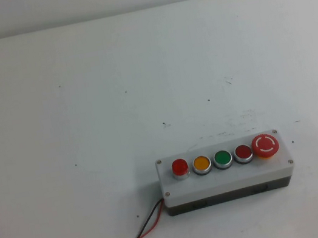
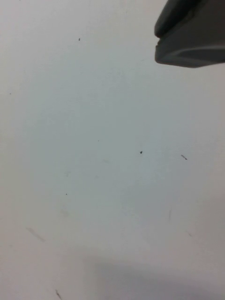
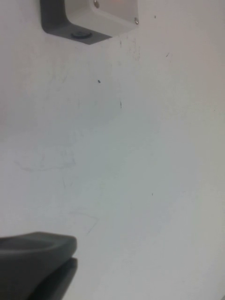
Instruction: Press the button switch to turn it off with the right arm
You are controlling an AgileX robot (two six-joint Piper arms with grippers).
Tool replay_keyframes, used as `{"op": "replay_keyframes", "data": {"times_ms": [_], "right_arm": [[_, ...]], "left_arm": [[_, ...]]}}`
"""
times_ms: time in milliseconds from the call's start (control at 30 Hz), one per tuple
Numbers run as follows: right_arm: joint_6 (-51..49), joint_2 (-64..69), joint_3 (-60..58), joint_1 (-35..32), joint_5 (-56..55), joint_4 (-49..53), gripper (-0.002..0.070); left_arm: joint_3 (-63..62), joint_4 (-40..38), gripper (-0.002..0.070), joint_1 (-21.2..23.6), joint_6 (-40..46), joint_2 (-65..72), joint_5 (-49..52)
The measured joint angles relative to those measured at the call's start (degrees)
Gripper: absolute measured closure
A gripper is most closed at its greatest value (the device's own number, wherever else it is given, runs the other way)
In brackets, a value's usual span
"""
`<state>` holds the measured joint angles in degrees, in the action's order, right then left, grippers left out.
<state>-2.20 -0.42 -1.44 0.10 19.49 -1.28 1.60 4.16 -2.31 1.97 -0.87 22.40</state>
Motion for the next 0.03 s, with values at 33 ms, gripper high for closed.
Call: {"op": "replay_keyframes", "data": {"times_ms": [33], "right_arm": [[0.00,0.00,0.00,0.00,0.00,0.00,0.0692]], "left_arm": [[0.00,0.00,0.0677,0.00,0.00,0.00,0.00]]}}
